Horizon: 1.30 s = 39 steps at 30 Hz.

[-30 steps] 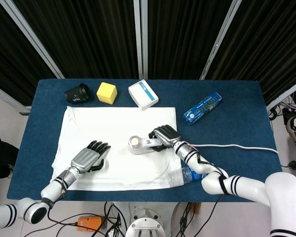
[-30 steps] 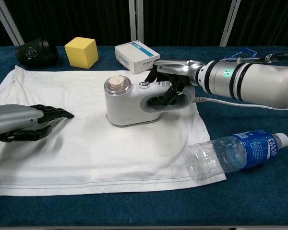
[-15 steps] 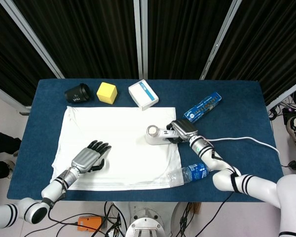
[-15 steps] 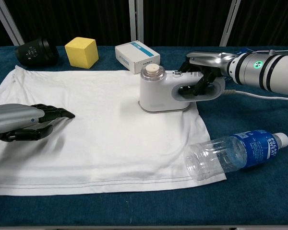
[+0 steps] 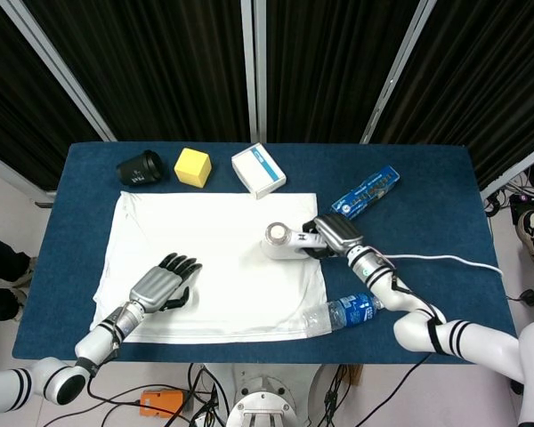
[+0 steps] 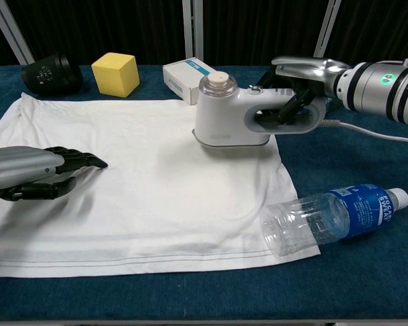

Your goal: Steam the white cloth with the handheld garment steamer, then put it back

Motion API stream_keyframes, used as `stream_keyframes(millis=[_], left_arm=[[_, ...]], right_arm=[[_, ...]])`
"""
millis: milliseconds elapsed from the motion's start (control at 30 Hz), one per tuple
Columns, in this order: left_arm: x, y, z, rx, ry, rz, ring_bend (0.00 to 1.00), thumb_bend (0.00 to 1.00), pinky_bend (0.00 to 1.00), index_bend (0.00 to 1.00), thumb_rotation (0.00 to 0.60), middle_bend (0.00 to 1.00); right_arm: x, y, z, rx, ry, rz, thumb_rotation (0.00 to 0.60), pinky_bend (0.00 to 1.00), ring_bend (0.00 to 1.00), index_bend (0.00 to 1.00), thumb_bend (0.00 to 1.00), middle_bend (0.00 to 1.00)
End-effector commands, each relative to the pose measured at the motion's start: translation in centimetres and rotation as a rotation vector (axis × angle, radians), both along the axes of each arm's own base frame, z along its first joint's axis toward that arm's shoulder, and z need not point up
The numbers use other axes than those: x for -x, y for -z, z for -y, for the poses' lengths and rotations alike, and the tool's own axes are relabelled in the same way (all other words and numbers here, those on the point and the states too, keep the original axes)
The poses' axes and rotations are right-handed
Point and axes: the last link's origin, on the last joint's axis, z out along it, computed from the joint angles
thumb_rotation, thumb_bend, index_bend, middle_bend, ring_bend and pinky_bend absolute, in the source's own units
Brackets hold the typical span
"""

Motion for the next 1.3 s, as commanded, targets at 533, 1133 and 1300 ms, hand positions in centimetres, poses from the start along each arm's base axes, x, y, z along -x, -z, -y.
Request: stream_keyframes(millis=[533,1133,1300], left_arm=[[0.0,0.1,-0.1,-0.005,-0.001,-0.003,0.00,0.55,0.00,0.01,0.000,0.02],[-0.4,-1.2,-0.3,-0.060,0.002,0.034,0.00,0.55,0.00,0.01,0.000,0.02],[-0.3,-3.5,-0.6,-0.147,-0.009,0.076,0.00,0.55,0.00,0.01,0.000,0.02]], right_arm=[[-1.7,4.4,-1.3,-0.051,-0.092,-0.157,0.600,0.65,0.97,1.00,0.58,0.91],[5.8,-4.0,-1.4,0.086,0.067,-0.099,0.600,0.64,0.97,1.00,0.58,0.91],[9.5,-7.2,-2.6,0.119,0.108,-0.119,0.600,0.58,0.95,1.00,0.58,0.91]])
